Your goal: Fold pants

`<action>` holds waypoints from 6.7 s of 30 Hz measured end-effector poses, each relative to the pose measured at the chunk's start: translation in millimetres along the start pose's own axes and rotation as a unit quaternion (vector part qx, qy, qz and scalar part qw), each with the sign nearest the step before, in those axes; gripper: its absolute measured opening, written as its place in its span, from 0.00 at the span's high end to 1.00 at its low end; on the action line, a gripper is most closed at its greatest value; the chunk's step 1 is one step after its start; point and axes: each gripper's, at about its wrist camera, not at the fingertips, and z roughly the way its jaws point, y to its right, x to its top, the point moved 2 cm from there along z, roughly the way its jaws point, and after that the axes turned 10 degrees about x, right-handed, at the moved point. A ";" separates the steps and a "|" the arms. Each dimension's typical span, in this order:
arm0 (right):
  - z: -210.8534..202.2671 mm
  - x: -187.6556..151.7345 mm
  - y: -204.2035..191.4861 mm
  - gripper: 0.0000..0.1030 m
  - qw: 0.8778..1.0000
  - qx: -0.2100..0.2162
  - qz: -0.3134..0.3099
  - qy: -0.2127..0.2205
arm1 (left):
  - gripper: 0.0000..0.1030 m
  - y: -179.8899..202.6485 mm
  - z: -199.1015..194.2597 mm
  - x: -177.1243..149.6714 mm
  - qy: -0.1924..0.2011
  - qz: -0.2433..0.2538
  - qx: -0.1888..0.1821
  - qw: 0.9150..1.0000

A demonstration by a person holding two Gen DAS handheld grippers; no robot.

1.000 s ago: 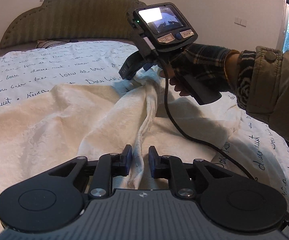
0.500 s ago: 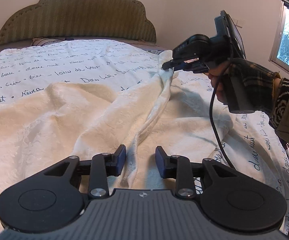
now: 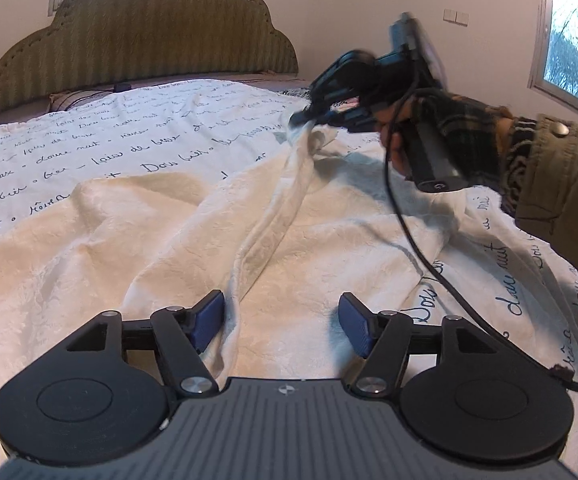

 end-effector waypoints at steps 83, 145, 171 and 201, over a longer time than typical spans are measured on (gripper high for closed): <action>-123.3 -96.9 -7.2 0.71 0.970 -0.017 -0.228 -0.076 | 0.25 -4.4 -5.5 16.0 -0.048 0.003 0.157 0.986; -166.7 -102.4 -73.2 0.88 0.960 0.094 -0.251 0.082 | 0.03 -80.8 -13.8 12.4 -0.015 -0.444 -0.161 0.881; -136.5 -239.2 -202.1 0.88 0.855 0.224 -0.465 -0.051 | 0.89 -137.6 -62.1 19.7 -0.016 -0.332 0.014 0.943; -99.5 -220.4 -180.5 0.73 0.905 0.116 -0.382 -0.148 | 0.55 -156.4 -62.1 0.2 -0.033 -0.207 0.210 0.955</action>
